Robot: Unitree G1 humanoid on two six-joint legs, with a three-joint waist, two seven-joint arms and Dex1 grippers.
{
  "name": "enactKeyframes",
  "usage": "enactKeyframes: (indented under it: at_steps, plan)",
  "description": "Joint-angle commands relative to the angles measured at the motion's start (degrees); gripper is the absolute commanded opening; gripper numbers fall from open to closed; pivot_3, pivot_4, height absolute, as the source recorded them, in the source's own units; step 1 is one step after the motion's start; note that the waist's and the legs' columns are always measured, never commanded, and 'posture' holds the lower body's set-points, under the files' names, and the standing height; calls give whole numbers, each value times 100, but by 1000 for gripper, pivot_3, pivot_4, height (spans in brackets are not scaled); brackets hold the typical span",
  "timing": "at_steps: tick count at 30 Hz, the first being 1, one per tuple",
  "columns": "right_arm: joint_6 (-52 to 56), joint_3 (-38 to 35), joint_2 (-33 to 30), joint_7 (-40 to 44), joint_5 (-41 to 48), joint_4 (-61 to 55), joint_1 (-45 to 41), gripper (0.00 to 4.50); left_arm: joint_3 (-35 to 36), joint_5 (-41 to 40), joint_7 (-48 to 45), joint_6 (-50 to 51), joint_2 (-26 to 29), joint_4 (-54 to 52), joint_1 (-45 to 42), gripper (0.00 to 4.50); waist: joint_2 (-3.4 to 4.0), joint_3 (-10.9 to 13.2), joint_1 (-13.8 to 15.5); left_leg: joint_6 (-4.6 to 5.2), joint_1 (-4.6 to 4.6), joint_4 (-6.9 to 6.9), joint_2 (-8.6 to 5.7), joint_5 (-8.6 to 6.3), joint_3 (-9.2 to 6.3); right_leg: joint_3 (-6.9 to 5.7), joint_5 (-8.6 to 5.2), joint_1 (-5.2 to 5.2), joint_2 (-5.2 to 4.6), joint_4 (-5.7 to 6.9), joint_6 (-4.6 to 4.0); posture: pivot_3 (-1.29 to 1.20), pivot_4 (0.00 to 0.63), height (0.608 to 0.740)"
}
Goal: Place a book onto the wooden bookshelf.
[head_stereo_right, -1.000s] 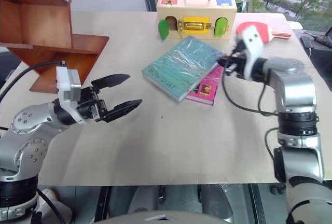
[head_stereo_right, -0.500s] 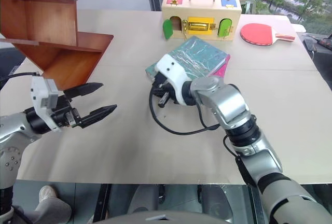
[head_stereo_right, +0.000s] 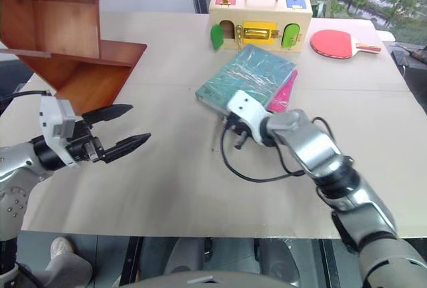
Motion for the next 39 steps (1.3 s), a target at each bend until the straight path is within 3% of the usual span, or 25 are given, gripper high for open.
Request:
enactKeyframes:
  at_steps: [1,5,9,13,21,26,30,33,39]
  plan:
    - [278,-449,-331,113,275,-641,295,35,-116,44,-61,-149,14,78,-232,4500,0,0,-17,0,2,0,0,0,0,1,0,0,1,3,0,0,150,740]
    - [641,-1492,469,103,1109,-886,-4,35,-282,96,-104,-213,-16,250,-415,4500,-1,2,-115,-1,7,0,6,0,2,12,0,0,13,11,0,0,150,740]
    - [137,-1490,1246,-502,828,67,-956,35,-401,157,-129,-267,-34,397,-577,4500,1,3,-119,-1,10,0,9,1,2,11,0,-2,15,12,0,0,150,740]
    - [-1457,-996,1901,-968,5,2585,-2094,35,-422,210,-127,-312,-53,436,-634,4500,-9,-3,-74,0,8,1,6,0,1,2,0,-3,7,6,0,0,150,740]
    - [-3891,-1270,3335,-1422,-567,7375,-4126,35,20,150,244,-293,-179,-157,-28,4500,-11,1,-88,-11,-38,-6,6,7,13,14,2,-62,5,17,-2,0,150,740]
    - [-4393,-1079,3772,-1508,-1089,8819,-4554,35,269,80,517,-229,-306,-617,458,4500,-13,1,-95,-28,-72,-6,10,18,18,15,2,-99,6,25,-4,0,150,740]
    - [-4709,-510,3767,-1031,-1824,9154,-4432,35,356,18,655,-199,-339,-810,630,4500,-14,1,-55,-6,-72,0,0,4,12,7,2,-99,-4,42,-5,0,150,740]
    - [-4547,-233,3596,58,-2033,8892,-4344,35,373,23,669,-245,-353,-762,681,4500,-15,0,-58,-6,-69,10,-5,4,10,6,2,-98,-8,60,-5,0,150,740]
    - [-3604,11,3023,1021,-2175,6989,-3675,35,99,103,648,-318,-411,-527,400,4500,-16,0,-34,-10,-66,17,-3,7,3,4,1,-103,-3,81,-6,0,150,740]
